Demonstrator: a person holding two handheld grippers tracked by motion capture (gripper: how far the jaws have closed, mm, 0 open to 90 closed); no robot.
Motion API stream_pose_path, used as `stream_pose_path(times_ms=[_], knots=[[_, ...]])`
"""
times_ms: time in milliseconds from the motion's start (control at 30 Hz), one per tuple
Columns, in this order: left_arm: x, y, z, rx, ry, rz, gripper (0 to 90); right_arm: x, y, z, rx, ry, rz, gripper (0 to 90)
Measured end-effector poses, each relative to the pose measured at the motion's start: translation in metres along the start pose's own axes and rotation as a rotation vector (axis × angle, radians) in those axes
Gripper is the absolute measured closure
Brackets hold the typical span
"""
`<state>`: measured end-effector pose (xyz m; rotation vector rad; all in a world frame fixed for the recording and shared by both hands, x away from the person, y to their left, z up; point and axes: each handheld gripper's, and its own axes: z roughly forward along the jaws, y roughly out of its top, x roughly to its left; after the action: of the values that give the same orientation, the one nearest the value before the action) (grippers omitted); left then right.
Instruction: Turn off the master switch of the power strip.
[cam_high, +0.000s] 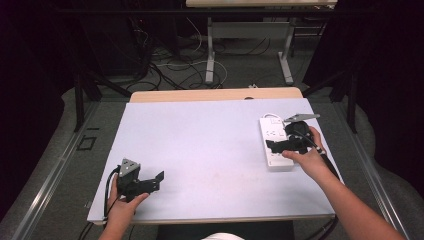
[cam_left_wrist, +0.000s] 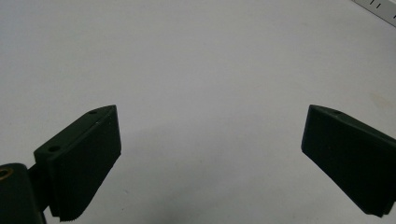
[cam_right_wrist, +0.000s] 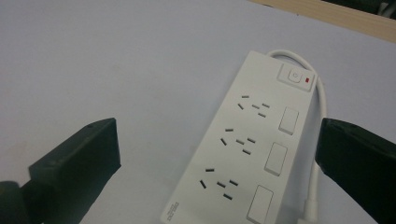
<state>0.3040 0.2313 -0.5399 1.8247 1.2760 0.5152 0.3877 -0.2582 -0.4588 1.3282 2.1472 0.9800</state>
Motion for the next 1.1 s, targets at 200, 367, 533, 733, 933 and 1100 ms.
stream_pose_path(times_ms=[200, 367, 533, 733, 933, 1100], knots=[[0.000, 0.000, 0.000, -0.001, 0.002, 0.001, 4.7, 0.004, -0.009, -0.007, -0.019, 0.001, -0.013, 0.0], [-0.001, 0.000, 0.000, -0.002, 0.002, 0.000, 4.7, 0.004, -0.017, -0.011, -0.030, 0.002, -0.014, 0.0], [0.000, 0.000, 0.000, -0.001, 0.002, 0.001, 4.7, 0.004, -0.026, -0.015, -0.040, 0.005, -0.009, 0.0], [-0.001, 0.000, 0.000, -0.002, 0.002, 0.000, 4.7, 0.005, -0.040, -0.019, -0.055, 0.001, 0.007, 0.0], [-0.001, 0.000, 0.000, -0.003, 0.003, 0.001, 4.7, 0.005, -0.054, -0.023, -0.068, -0.007, 0.021, 0.0], [-0.001, 0.000, 0.000, -0.001, 0.002, -0.001, 4.7, 0.003, -0.065, -0.028, -0.083, -0.013, 0.044, 0.0]])
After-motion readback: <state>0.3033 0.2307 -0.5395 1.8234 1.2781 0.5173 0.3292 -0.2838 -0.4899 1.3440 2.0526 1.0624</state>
